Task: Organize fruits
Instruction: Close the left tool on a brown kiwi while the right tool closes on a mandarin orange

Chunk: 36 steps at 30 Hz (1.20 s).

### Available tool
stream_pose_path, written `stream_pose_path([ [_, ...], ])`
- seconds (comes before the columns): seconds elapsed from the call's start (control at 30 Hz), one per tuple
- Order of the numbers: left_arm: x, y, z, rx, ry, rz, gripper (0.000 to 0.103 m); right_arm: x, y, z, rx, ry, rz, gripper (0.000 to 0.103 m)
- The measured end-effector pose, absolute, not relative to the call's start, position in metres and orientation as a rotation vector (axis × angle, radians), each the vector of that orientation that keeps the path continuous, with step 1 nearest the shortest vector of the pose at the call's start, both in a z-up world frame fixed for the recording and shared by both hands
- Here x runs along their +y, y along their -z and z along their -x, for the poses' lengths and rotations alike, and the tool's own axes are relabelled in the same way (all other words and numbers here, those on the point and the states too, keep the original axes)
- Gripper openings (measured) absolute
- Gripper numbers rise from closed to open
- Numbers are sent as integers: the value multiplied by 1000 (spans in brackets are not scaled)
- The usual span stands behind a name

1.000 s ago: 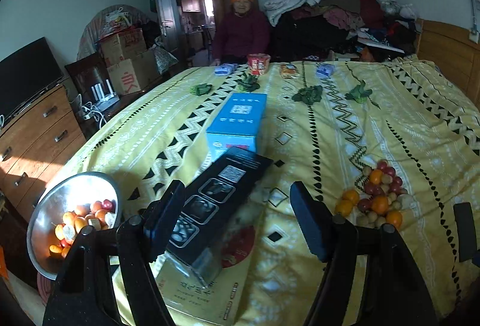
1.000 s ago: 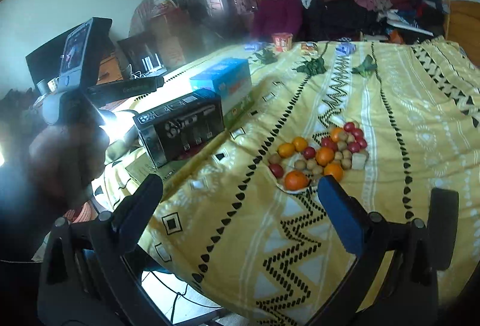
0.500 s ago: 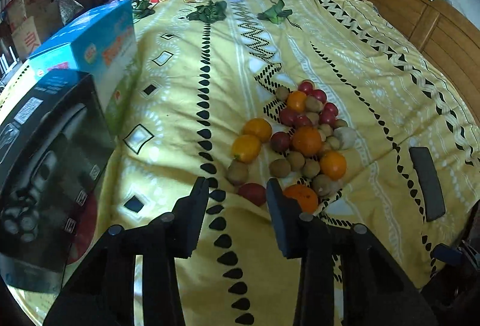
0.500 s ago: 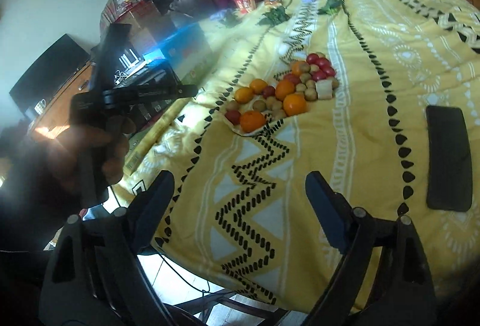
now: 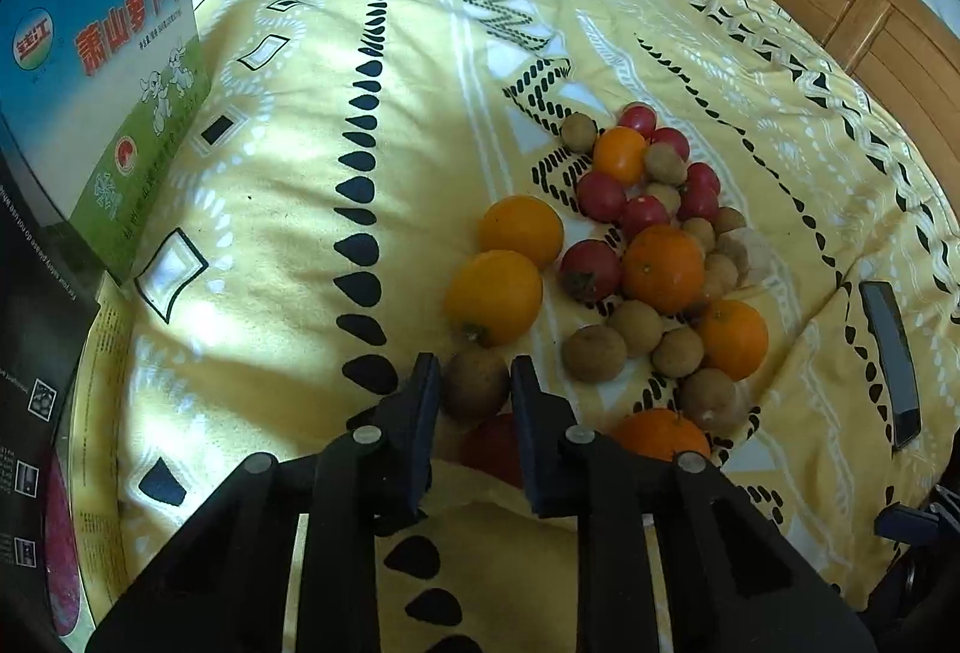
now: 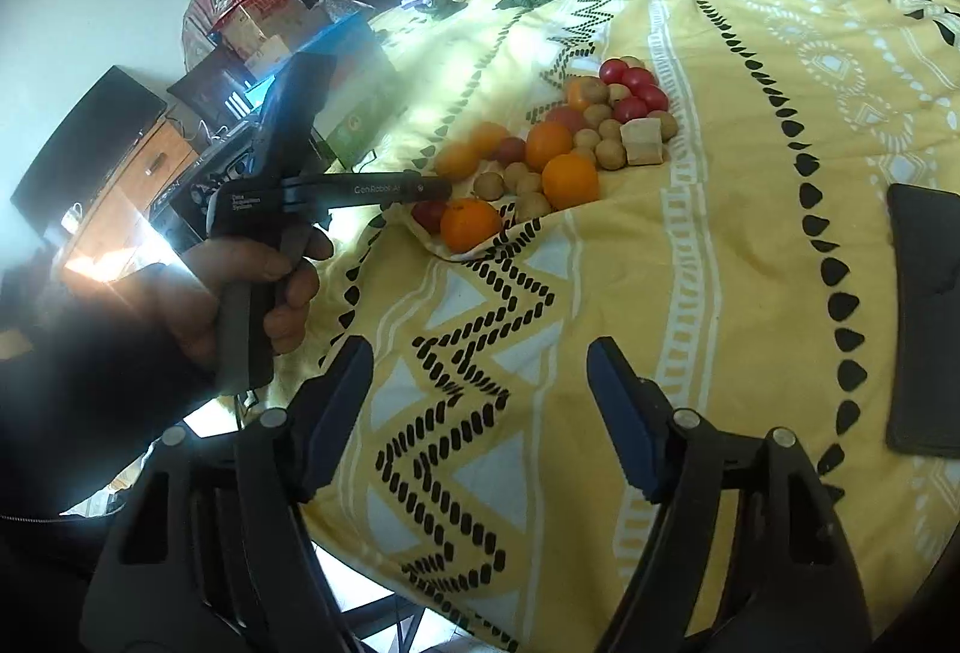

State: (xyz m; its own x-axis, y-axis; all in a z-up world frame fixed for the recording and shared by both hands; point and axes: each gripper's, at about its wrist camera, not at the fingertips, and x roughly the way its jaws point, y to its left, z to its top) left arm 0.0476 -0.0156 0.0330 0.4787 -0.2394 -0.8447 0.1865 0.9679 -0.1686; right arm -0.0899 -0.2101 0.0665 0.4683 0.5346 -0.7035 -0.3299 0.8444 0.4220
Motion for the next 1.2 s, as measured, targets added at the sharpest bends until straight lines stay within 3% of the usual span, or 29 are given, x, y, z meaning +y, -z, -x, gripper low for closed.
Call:
stream_pose_path([
  [0.13, -3, -48, -35, 985, 258, 103, 24, -199, -66, 80, 947, -562, -226, 63],
  [0.47, 28, -88, 3, 893, 250, 169, 24, -148, -43, 9, 964, -617, -171, 62],
  [0.57, 32, -90, 9, 891, 249, 169, 24, -137, -31, -4, 993, -592, -116, 54],
  [1.2, 27, -89, 14, 895, 266, 172, 24, -122, -20, -23, 956, -523, 27, 51],
])
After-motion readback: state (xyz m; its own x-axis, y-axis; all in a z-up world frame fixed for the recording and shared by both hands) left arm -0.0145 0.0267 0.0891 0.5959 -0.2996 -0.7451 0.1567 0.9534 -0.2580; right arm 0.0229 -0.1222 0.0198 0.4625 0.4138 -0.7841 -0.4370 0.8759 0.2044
